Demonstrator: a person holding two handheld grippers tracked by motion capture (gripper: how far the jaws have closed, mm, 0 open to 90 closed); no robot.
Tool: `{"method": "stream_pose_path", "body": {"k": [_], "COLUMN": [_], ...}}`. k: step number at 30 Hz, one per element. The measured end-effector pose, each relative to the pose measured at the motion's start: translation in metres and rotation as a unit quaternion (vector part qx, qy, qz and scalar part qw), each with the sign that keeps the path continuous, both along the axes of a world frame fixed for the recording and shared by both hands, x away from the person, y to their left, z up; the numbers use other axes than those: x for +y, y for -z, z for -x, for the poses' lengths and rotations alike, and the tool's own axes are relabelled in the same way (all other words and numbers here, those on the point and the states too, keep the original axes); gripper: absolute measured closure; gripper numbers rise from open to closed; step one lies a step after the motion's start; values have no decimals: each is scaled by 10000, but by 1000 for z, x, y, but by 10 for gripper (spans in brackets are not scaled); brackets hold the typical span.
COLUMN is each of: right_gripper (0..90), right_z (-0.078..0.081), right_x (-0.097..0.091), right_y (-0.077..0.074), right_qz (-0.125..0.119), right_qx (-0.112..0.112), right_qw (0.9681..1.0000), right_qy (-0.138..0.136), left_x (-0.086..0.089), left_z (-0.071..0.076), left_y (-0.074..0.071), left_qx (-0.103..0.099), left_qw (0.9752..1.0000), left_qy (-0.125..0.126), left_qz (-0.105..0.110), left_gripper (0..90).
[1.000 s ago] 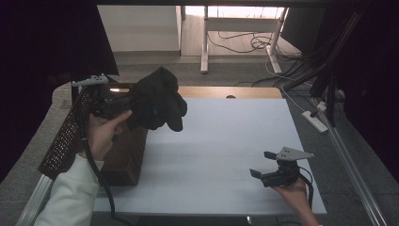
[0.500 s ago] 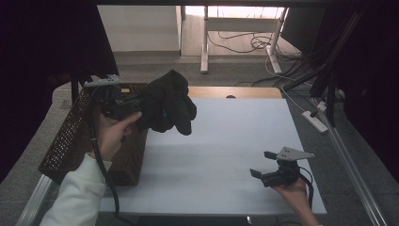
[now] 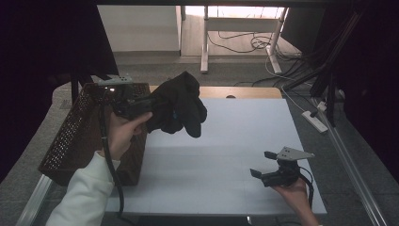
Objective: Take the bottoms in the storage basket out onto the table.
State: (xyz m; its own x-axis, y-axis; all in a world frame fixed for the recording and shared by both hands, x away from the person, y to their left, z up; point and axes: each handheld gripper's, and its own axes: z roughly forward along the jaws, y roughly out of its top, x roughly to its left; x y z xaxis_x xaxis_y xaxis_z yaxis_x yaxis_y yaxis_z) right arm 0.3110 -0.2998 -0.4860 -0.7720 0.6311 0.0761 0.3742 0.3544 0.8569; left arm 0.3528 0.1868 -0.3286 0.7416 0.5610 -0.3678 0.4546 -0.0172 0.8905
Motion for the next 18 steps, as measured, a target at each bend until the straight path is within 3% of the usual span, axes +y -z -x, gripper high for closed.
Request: {"method": "stream_pose_path", "body": {"k": [18], "right_gripper": [50], "right_z": [0], "right_x": [1], "right_y": [0], "right_qz": [26], "right_qx": [-13], "right_qw": [10000], "right_qy": [-9], "left_x": [-23], "left_z": [-5], "left_y": [9], "left_qx": [88], "left_qw": [9997], "left_qy": [210], "left_qz": [-104], "left_gripper": [814]}}
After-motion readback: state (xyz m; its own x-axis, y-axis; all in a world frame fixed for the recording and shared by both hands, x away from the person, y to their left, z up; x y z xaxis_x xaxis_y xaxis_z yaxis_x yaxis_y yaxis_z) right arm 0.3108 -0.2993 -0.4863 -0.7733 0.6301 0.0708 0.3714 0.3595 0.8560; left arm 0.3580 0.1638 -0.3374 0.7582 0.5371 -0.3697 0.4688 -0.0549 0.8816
